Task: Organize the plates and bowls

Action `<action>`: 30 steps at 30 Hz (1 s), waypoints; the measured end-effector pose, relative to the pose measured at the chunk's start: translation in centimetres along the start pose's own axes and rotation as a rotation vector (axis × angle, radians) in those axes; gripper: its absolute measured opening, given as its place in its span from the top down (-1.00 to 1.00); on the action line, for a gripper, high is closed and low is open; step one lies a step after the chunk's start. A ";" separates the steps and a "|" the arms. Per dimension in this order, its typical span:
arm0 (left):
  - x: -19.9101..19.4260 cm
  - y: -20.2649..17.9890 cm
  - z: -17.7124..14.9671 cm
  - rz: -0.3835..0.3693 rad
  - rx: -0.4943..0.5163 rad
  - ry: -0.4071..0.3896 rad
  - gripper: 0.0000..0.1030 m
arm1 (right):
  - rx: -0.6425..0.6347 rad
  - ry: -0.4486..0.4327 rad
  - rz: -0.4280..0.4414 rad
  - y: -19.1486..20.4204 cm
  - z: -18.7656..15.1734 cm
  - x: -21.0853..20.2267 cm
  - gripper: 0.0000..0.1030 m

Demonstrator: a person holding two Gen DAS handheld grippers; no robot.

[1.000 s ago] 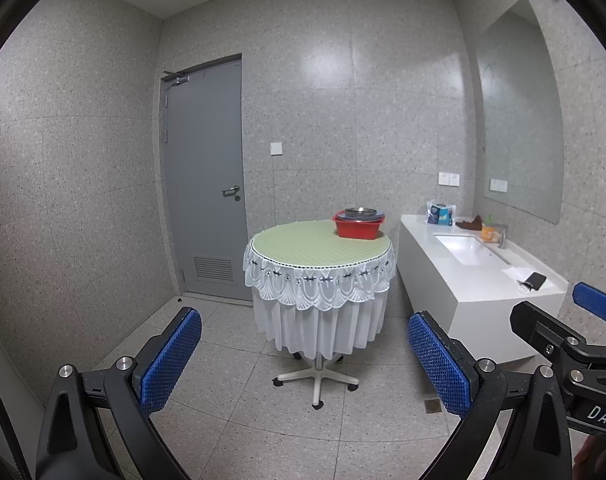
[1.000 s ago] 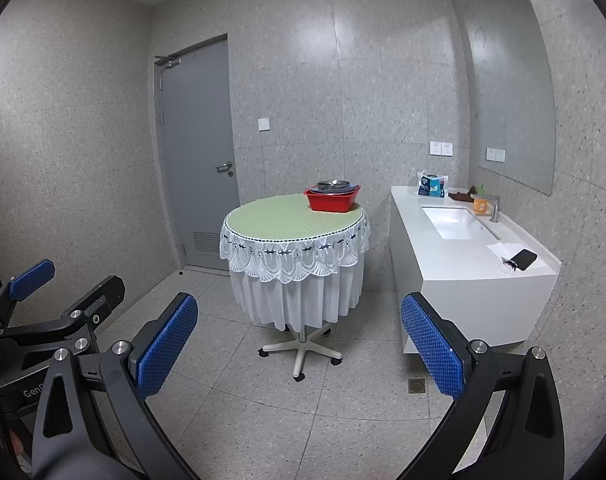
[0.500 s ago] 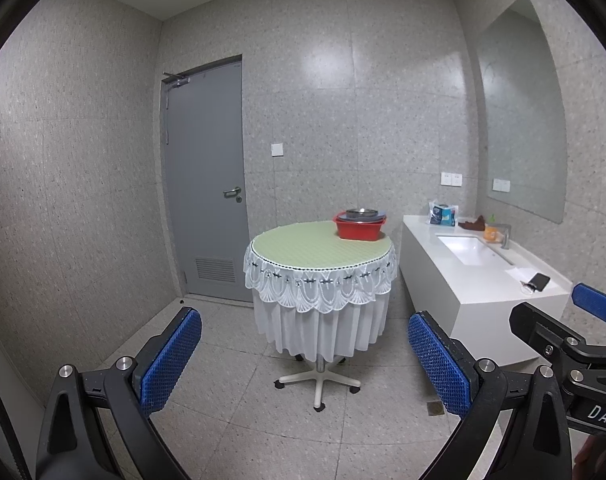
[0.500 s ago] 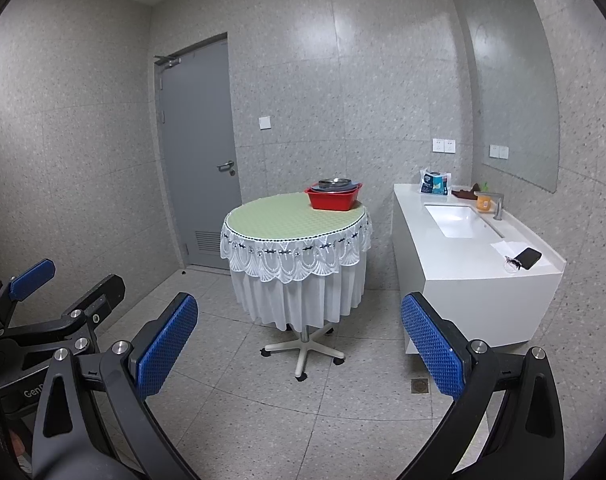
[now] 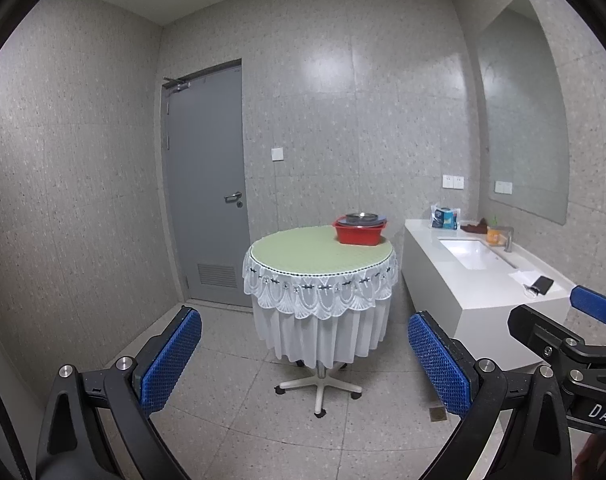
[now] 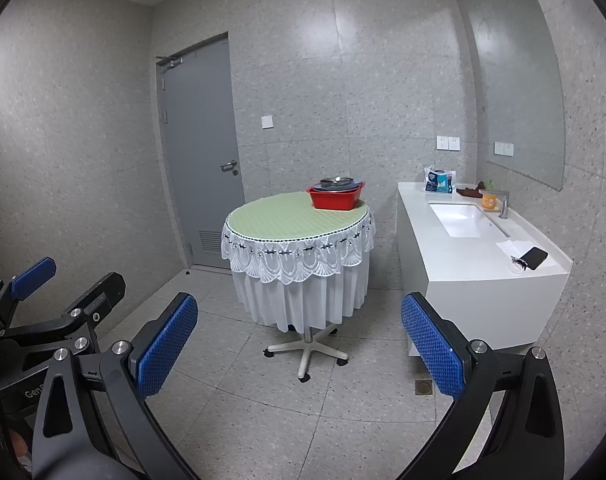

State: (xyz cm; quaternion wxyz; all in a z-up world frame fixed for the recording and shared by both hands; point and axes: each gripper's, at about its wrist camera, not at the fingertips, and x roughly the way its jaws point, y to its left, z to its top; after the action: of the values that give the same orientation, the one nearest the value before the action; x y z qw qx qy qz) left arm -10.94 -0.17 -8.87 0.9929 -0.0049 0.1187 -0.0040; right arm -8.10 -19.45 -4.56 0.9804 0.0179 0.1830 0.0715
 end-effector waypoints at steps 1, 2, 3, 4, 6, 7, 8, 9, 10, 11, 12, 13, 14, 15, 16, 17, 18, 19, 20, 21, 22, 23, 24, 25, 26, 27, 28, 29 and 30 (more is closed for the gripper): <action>0.1 -0.1 0.0 0.000 0.000 0.001 -0.98 | 0.000 0.001 0.002 -0.3 0.0 0.1 -1.00; 0.3 -0.3 0.1 0.000 0.000 0.002 -0.98 | 0.001 0.002 0.003 -0.4 0.0 0.1 -1.00; 0.4 -0.4 0.2 0.002 0.002 0.002 -0.98 | 0.002 0.003 0.005 -0.5 0.0 0.2 -1.00; 0.5 -0.5 0.1 0.003 0.002 0.002 -0.98 | 0.003 0.004 0.006 -0.7 0.1 0.3 -1.00; 0.9 -0.7 0.2 0.003 0.003 0.004 -0.98 | 0.005 0.007 0.007 -1.0 0.2 0.6 -1.00; 1.0 -0.8 0.2 0.003 0.002 0.005 -0.98 | 0.007 0.009 0.009 -1.2 0.3 0.7 -1.00; 1.3 -0.9 0.2 0.004 0.002 0.007 -0.98 | 0.008 0.010 0.010 -1.3 0.3 0.8 -1.00; 1.5 -1.0 0.3 0.005 0.002 0.008 -0.98 | 0.008 0.010 0.011 -1.5 0.4 1.0 -1.00; 1.7 -1.1 0.4 0.006 0.004 0.008 -0.98 | 0.008 0.011 0.011 -1.5 0.4 1.0 -1.00; 1.9 -1.2 0.5 0.008 0.004 0.009 -0.98 | 0.008 0.010 0.011 -1.5 0.4 1.0 -1.00; 2.1 -1.3 0.5 0.008 0.004 0.010 -0.98 | 0.009 0.011 0.012 -1.5 0.4 1.0 -1.00; 2.4 -1.4 0.5 0.010 0.004 0.013 -0.98 | 0.011 0.013 0.014 -1.5 0.3 1.0 -1.00; 2.8 -1.5 0.7 0.009 0.004 0.014 -0.99 | 0.012 0.015 0.015 -1.7 0.3 1.2 -1.00; 3.0 -1.6 0.8 0.010 0.005 0.015 -0.99 | 0.013 0.017 0.017 -1.8 0.4 1.3 -1.00; 3.1 -1.6 0.7 0.011 0.005 0.016 -0.99 | 0.013 0.018 0.018 -2.1 0.4 1.5 -1.00; 3.3 -1.5 0.8 0.011 0.006 0.017 -0.99 | 0.013 0.020 0.019 -2.2 0.4 1.6 -1.00; 3.6 -1.6 0.8 0.012 0.006 0.018 -0.98 | 0.014 0.021 0.020 -2.3 0.4 1.8 -1.00; 3.8 -1.7 0.9 0.013 0.006 0.018 -0.99 | 0.015 0.022 0.022 -2.6 0.5 2.0 -1.00; 4.0 -1.9 1.0 0.014 0.008 0.018 -0.98 | 0.016 0.023 0.023 -2.7 0.6 2.2 -1.00; 4.4 -2.0 1.1 0.015 0.009 0.019 -0.98 | 0.017 0.024 0.024 -2.9 0.6 2.4 -1.00; 4.7 -2.1 1.2 0.016 0.011 0.020 -0.98 | 0.019 0.027 0.026 -3.2 0.7 2.6 -1.00; 5.1 -2.2 1.3 0.017 0.012 0.020 -0.99 | 0.020 0.028 0.027 -3.4 0.8 2.9 -1.00; 5.1 -2.2 1.3 0.018 0.011 0.021 -0.99 | 0.022 0.029 0.029 -3.6 0.8 3.1 -1.00; 5.4 -2.4 1.3 0.021 0.012 0.021 -0.98 | 0.022 0.031 0.030 -3.8 0.8 3.3 -1.00; 5.9 -2.6 1.4 0.024 0.014 0.023 -0.99 | 0.022 0.032 0.031 -3.9 0.7 3.5 -1.00; 6.2 -2.7 1.5 0.025 0.013 0.025 -0.99 | 0.022 0.034 0.032 -4.2 0.8 3.7 -1.00; 6.5 -2.9 1.6 0.025 0.012 0.027 -0.99 | 0.024 0.037 0.033 -4.4 0.9 4.0 -1.00; 7.0 -3.0 1.7 0.027 0.012 0.031 -0.99 | 0.025 0.039 0.035 -4.6 0.9 4.2 -1.00; 7.4 -3.2 1.7 0.032 0.012 0.032 -0.99 | 0.025 0.040 0.036 -4.7 1.0 4.5 -1.00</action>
State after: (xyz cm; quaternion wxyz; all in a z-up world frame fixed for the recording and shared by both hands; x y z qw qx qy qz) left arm -3.38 -3.41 -8.89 0.9908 0.0028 0.1345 0.0110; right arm -2.99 -23.49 -5.54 0.9748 0.0320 0.2030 0.0871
